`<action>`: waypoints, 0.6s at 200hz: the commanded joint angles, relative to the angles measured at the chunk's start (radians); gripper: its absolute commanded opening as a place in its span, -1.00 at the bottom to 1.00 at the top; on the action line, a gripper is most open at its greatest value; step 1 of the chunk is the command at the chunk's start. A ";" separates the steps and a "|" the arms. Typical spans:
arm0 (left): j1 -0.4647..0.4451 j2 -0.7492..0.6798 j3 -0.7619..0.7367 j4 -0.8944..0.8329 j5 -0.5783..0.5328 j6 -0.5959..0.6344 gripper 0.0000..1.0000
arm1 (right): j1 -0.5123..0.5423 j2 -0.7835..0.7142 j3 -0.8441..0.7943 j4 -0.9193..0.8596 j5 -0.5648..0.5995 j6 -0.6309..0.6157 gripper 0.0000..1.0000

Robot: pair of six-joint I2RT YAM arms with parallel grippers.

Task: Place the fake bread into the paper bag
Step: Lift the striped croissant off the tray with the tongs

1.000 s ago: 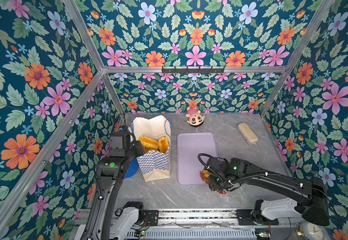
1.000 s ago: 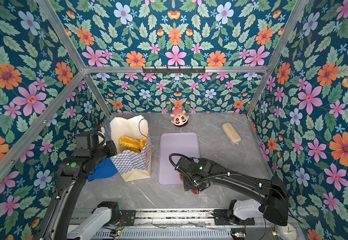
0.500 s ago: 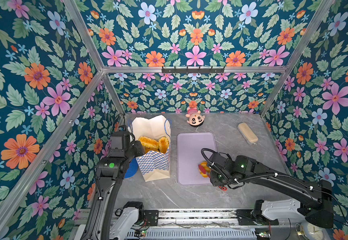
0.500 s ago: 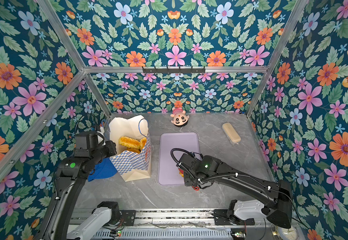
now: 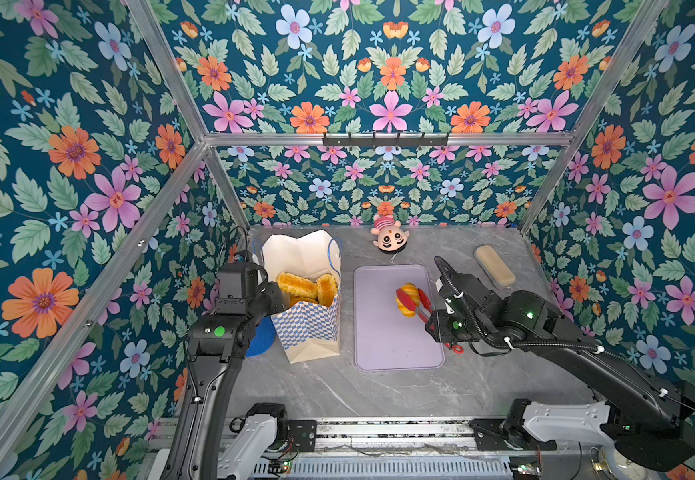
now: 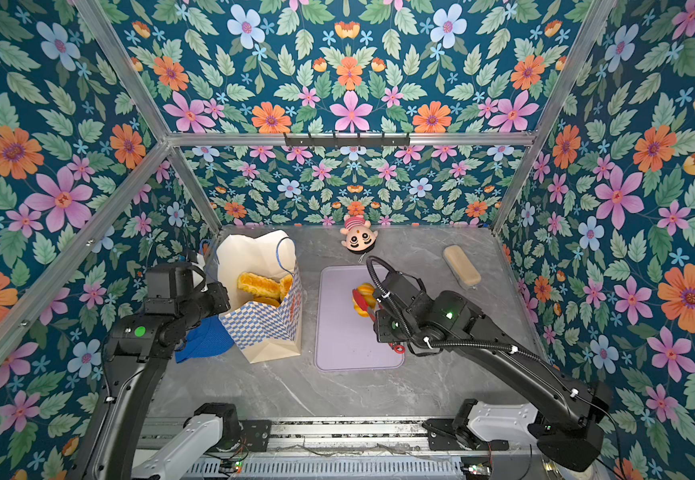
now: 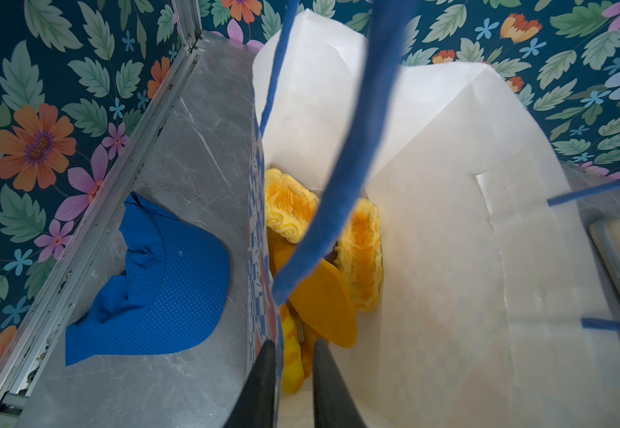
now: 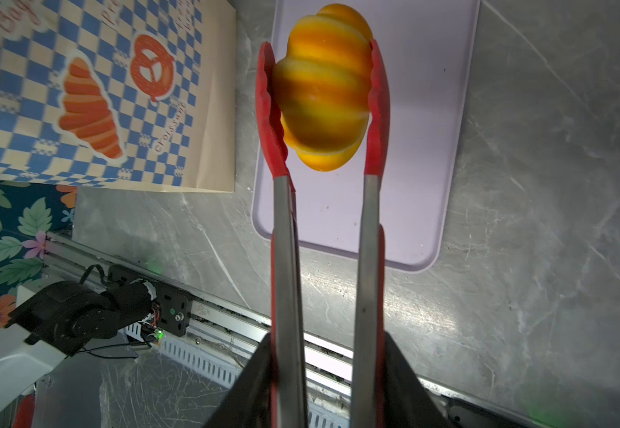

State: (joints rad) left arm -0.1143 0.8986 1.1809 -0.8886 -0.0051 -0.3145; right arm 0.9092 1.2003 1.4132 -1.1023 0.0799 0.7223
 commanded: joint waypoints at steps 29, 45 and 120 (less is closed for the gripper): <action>0.001 0.003 0.002 -0.013 -0.027 0.009 -0.68 | -0.019 0.022 0.099 -0.003 0.006 -0.074 -0.17; 0.001 0.003 0.002 -0.015 -0.027 0.010 -0.70 | -0.024 0.027 0.128 -0.002 0.006 -0.083 -0.17; 0.001 0.003 0.008 -0.012 -0.015 0.006 -0.80 | -0.032 0.084 0.323 0.054 -0.038 -0.165 -0.19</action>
State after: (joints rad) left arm -0.1143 0.9009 1.1809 -0.8902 -0.0238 -0.3111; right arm 0.8776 1.2686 1.6878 -1.1000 0.0662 0.6014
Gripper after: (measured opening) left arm 0.106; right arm 0.409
